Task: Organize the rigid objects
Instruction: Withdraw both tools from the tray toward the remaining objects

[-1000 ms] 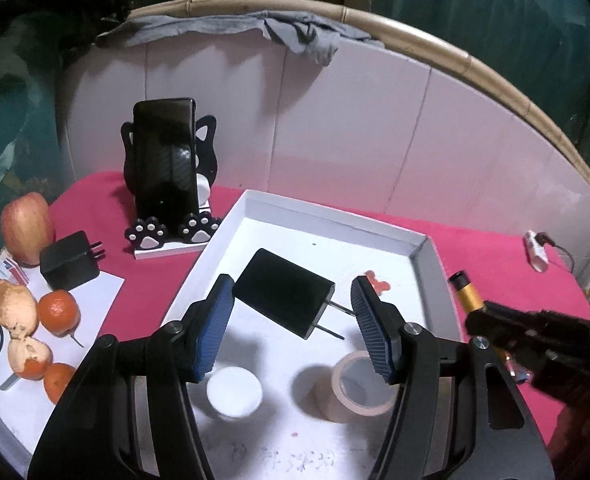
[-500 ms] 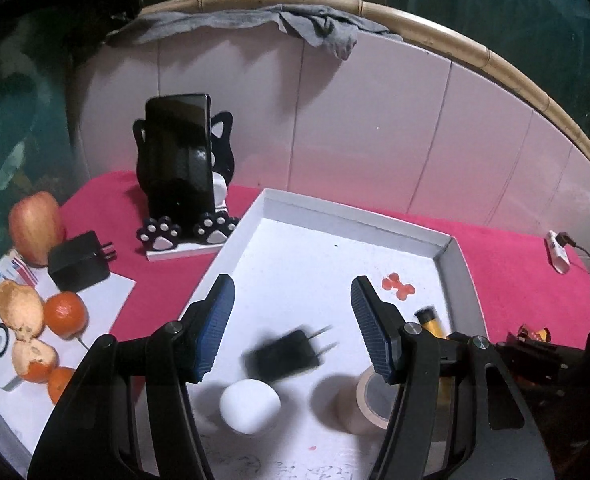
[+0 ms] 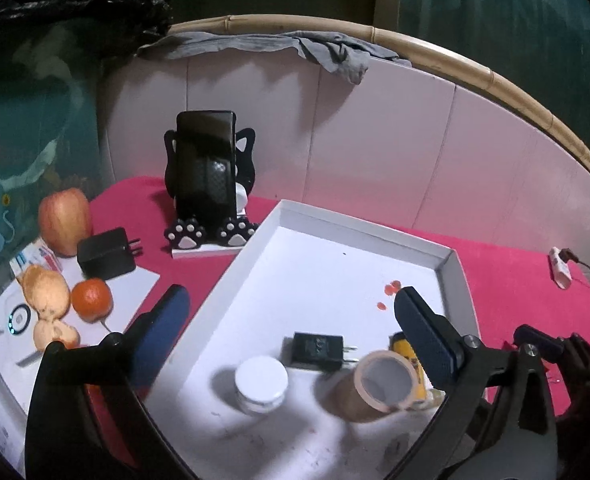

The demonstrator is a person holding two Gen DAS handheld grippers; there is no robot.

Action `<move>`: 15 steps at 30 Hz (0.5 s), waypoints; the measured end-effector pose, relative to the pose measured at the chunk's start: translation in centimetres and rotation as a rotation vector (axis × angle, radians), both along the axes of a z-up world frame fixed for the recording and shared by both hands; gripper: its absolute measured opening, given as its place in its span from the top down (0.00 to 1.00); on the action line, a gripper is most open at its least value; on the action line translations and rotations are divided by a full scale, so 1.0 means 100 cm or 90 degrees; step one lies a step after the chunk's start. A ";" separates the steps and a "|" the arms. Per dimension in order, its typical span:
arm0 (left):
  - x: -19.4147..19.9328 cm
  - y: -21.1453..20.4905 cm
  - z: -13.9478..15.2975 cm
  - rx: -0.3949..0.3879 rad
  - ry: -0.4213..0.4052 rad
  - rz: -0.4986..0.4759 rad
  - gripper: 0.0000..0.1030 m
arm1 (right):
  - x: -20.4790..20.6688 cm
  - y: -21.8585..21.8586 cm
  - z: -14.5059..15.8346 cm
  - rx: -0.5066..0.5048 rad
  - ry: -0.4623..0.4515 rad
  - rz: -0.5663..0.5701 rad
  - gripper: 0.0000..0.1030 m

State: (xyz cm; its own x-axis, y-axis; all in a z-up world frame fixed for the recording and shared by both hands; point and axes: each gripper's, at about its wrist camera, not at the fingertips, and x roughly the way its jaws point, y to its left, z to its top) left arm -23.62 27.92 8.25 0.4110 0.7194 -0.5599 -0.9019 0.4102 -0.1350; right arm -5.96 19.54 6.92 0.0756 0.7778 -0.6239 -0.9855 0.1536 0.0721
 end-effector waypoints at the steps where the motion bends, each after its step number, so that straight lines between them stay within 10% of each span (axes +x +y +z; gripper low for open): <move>1: 0.000 -0.003 0.001 0.000 -0.001 -0.001 0.00 | 0.001 -0.003 0.001 0.004 0.004 -0.002 0.00; 15: 0.017 -0.026 0.008 0.012 0.023 -0.029 0.00 | 0.037 -0.045 0.011 0.028 0.031 -0.064 0.00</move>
State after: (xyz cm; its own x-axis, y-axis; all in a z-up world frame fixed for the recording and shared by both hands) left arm -21.93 25.29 9.03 0.4229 0.7114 -0.5613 -0.8866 0.4530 -0.0938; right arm -2.25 15.04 8.05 0.1249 0.7946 -0.5942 -0.9607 0.2465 0.1276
